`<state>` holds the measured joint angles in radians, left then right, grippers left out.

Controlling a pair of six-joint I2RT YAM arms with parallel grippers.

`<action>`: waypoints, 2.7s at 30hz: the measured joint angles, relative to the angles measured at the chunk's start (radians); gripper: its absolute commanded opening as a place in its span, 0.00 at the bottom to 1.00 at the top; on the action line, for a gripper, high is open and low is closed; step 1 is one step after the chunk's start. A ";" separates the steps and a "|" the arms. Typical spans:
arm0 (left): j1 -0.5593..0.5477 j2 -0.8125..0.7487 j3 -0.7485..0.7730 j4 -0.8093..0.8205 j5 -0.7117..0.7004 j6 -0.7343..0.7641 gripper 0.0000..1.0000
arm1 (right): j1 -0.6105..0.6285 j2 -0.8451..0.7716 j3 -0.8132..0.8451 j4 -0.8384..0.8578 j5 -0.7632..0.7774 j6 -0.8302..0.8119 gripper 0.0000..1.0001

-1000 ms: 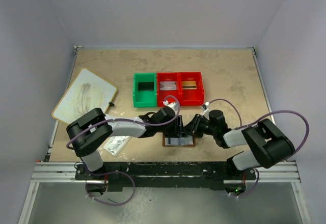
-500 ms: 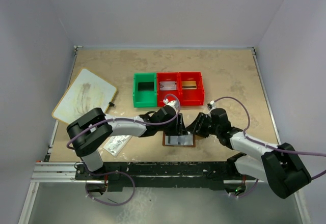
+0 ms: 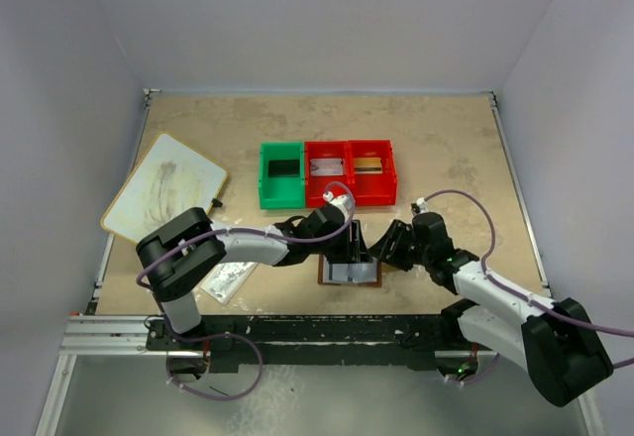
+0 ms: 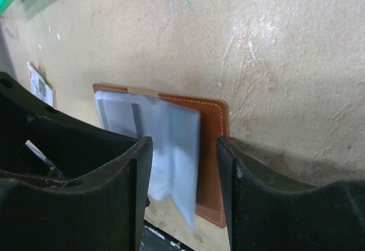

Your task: Take the credit cards out of the card holder

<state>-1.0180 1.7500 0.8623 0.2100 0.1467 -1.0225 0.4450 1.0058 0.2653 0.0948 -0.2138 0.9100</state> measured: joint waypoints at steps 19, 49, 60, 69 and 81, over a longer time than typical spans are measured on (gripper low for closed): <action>-0.019 0.064 0.033 0.046 0.068 -0.014 0.49 | 0.001 -0.182 0.030 -0.174 0.109 0.029 0.28; -0.025 0.035 0.033 -0.034 0.053 0.016 0.49 | -0.007 0.282 0.029 0.241 -0.180 -0.058 0.16; -0.025 -0.161 0.033 -0.178 -0.134 0.074 0.51 | -0.005 0.280 0.030 0.243 -0.166 -0.056 0.17; -0.025 -0.065 0.010 -0.172 -0.113 0.053 0.51 | 0.000 0.200 -0.002 0.214 -0.113 -0.034 0.19; -0.025 -0.031 -0.013 -0.075 0.020 0.011 0.51 | 0.000 0.154 -0.035 0.221 -0.091 0.003 0.20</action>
<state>-1.0431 1.7191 0.8494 0.1349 0.1669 -1.0115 0.4446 1.1595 0.2306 0.3157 -0.3046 0.9127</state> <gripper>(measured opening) 0.507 0.195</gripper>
